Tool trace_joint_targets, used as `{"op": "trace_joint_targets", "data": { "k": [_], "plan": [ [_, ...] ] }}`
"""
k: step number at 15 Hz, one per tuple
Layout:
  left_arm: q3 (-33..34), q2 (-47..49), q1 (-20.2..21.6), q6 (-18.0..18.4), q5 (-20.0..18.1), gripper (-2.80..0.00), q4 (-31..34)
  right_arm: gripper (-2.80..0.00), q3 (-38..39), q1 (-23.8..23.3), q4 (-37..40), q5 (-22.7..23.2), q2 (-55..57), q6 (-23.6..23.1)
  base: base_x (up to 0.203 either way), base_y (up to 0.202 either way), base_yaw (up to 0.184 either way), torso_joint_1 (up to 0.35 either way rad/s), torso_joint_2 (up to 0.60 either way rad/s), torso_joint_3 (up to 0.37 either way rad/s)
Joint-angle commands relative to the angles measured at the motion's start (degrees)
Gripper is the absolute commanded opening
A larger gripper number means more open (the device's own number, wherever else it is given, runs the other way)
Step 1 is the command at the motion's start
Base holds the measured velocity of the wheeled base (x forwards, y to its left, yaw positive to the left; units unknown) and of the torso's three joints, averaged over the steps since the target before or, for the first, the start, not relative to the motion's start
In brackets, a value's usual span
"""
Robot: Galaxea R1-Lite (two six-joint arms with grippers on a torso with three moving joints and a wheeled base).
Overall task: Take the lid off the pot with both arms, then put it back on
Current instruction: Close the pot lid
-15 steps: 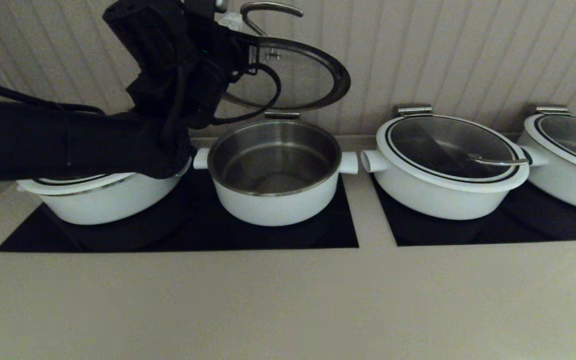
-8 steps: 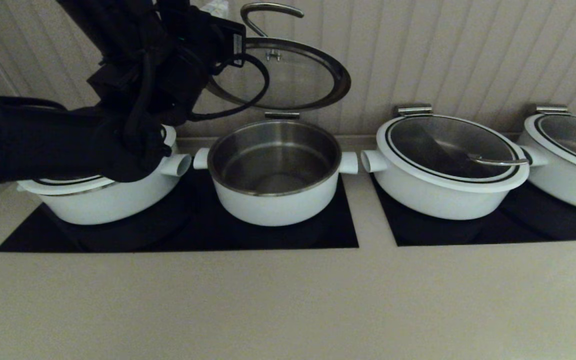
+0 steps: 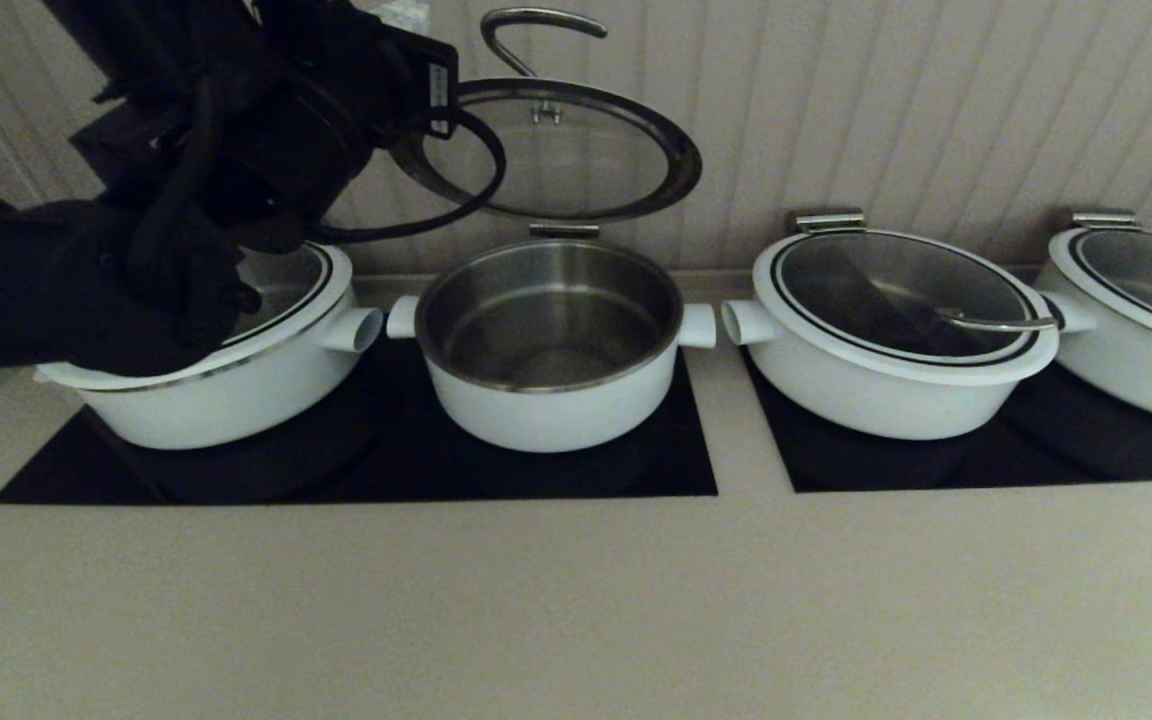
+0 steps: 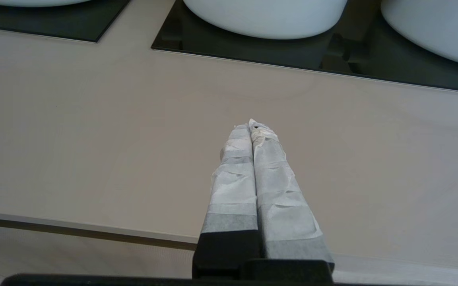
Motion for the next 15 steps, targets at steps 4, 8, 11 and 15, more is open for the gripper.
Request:
{"op": "trace_joint_targets", "data": {
  "k": [4, 8, 11, 15],
  "plan": [
    [-1.83, -2.96, 6.98, 3.75, -12.08, -2.8, 9.35, -2.8, 0.01, 0.04, 0.02, 0.05, 0.09, -0.07, 0.0, 0.0, 0.0, 0.0, 0.0, 0.0],
    [-9.9, 0.29, 10.82, 9.06, -22.21, -2.8, 17.61, -2.8, 0.01, 0.05, 0.02, 0.05, 0.09, -0.03, 0.0, 0.0, 0.0, 0.0, 0.0, 0.0],
    [-18.65, 4.2, 11.7, 11.32, -24.91, -2.8, 23.4, -2.8, 0.01, 0.06, 0.02, 0.05, 0.05, -0.08, 0.0, 0.0, 0.0, 0.0, 0.0, 0.0],
    [-25.25, 9.57, 12.8, 16.4, -28.77, -2.8, 28.05, -2.8, 0.01, -0.02, 0.02, 0.05, 0.09, -0.11, 0.0, 0.0, 0.0, 0.0, 0.0, 0.0]
  ]
}}
